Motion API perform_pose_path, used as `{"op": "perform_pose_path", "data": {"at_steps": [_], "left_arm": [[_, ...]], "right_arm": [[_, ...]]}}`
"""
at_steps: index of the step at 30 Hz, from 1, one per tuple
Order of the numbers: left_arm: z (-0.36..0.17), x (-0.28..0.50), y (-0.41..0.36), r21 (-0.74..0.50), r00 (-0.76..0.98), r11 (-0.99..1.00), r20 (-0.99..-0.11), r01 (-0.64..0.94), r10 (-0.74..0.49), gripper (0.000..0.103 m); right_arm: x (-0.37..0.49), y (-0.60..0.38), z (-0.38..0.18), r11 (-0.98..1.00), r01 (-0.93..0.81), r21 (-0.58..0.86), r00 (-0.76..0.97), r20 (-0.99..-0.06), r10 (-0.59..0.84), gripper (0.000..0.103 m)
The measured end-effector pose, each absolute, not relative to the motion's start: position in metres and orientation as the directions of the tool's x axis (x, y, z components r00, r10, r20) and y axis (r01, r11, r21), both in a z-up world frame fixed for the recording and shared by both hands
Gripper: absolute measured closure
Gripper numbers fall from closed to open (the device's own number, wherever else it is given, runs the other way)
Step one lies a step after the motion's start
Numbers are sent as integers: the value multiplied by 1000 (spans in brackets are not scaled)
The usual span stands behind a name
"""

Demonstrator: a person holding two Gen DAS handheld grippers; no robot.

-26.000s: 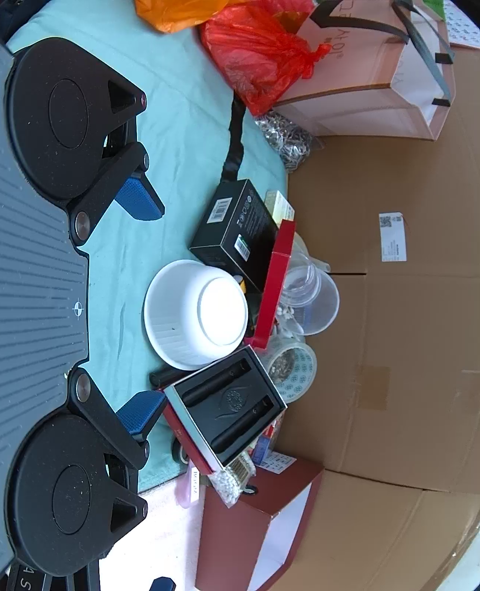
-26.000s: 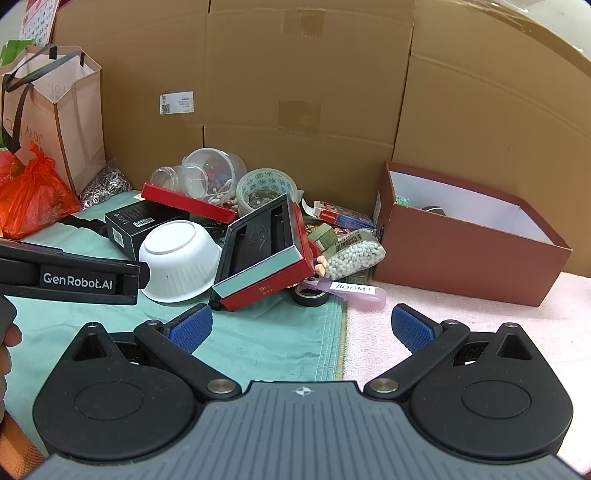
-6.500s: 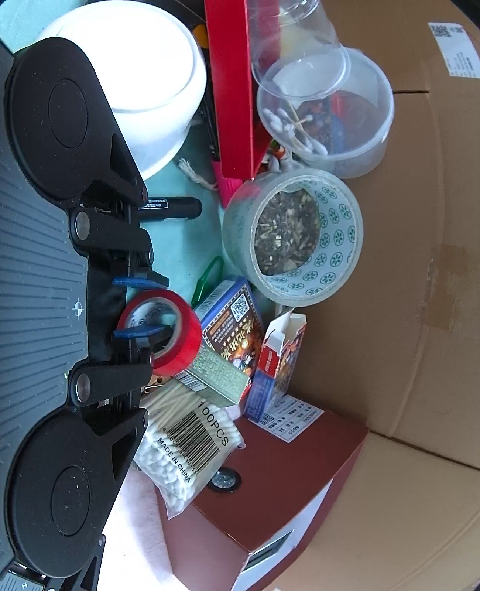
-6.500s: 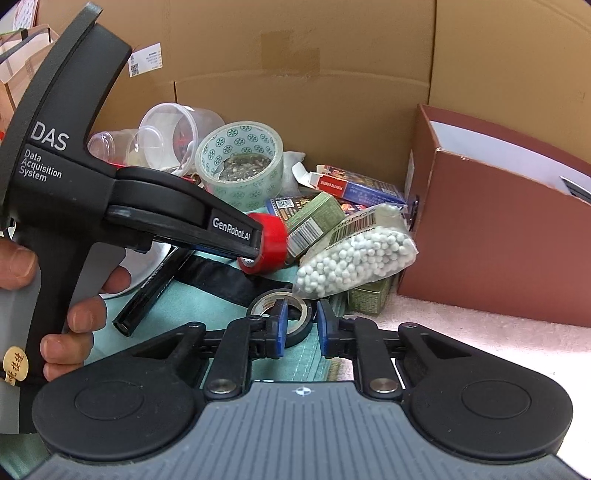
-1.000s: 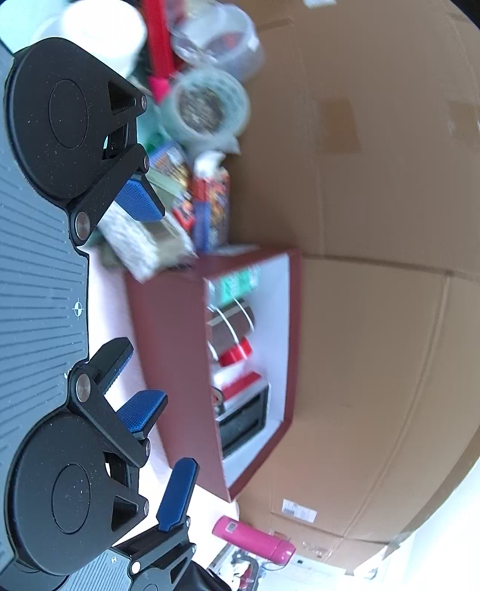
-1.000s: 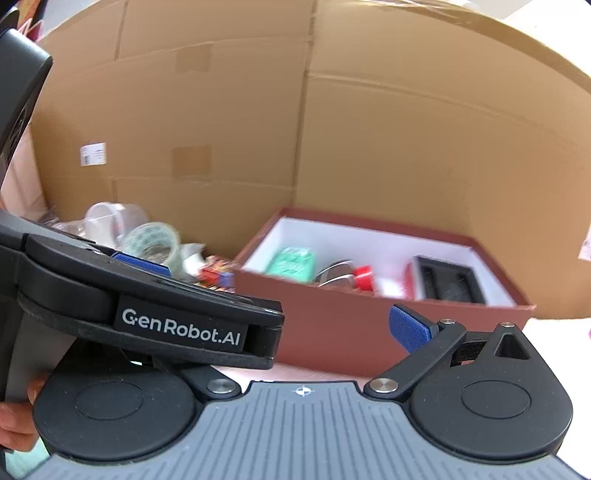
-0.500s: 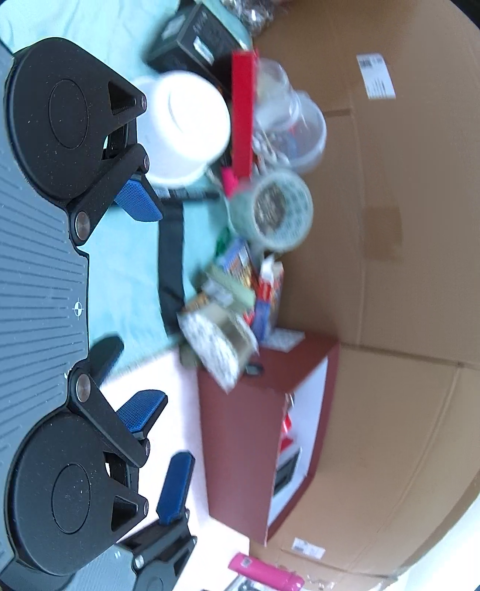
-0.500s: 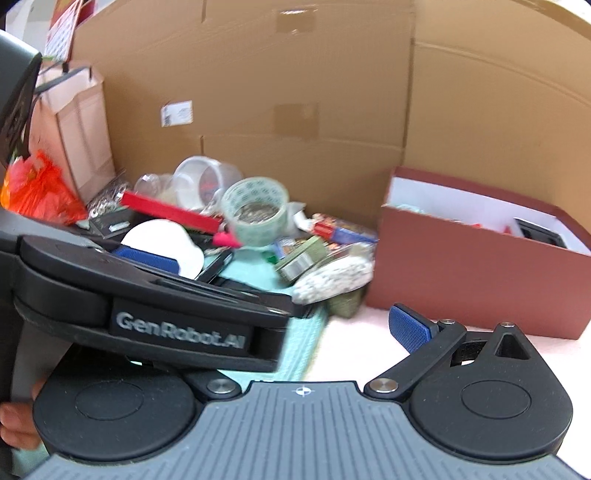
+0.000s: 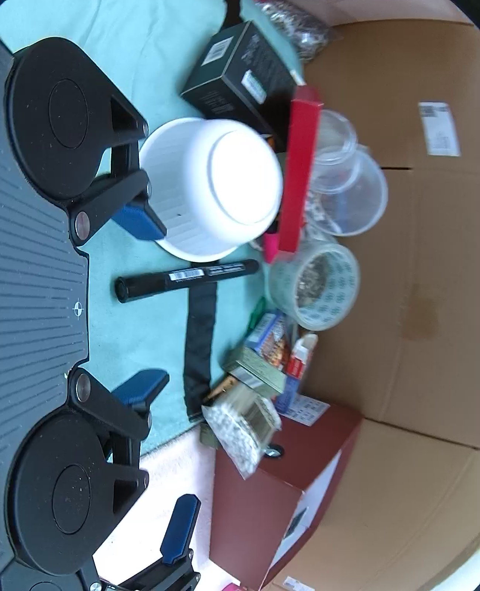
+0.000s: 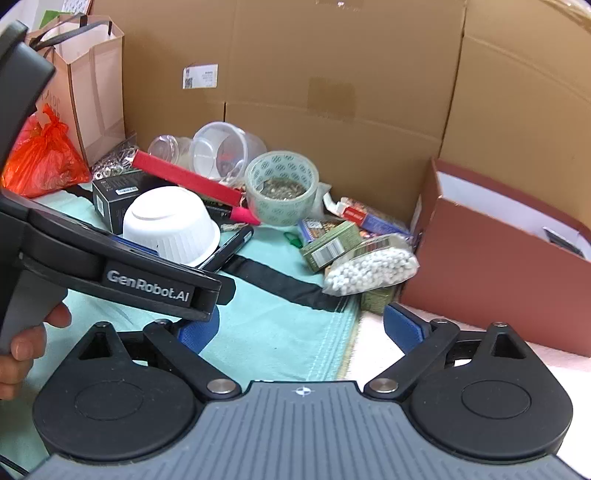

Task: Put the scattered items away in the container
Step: 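Move the left tool back toward the black marker on the cloth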

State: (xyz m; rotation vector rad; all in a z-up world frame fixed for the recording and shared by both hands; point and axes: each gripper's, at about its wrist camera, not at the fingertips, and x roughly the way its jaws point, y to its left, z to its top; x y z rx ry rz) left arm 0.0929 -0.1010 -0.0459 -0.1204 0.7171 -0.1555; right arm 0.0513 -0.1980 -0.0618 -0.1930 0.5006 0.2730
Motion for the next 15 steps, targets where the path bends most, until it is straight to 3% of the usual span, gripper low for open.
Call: {"op": "perform_pose_path", "data": {"at_steps": [8,15], "left_arm": [[-55,107,-96,-179,725,981,-664,81,-181,32],[-57,112,-101,-125,731,988,-666,92,-153,50]], "right_arm": [[65,-191,-70,947,-305,-99,820,-534,208,20],[69,-184,-75,941,-324,-93,801,-556,221,27]]}}
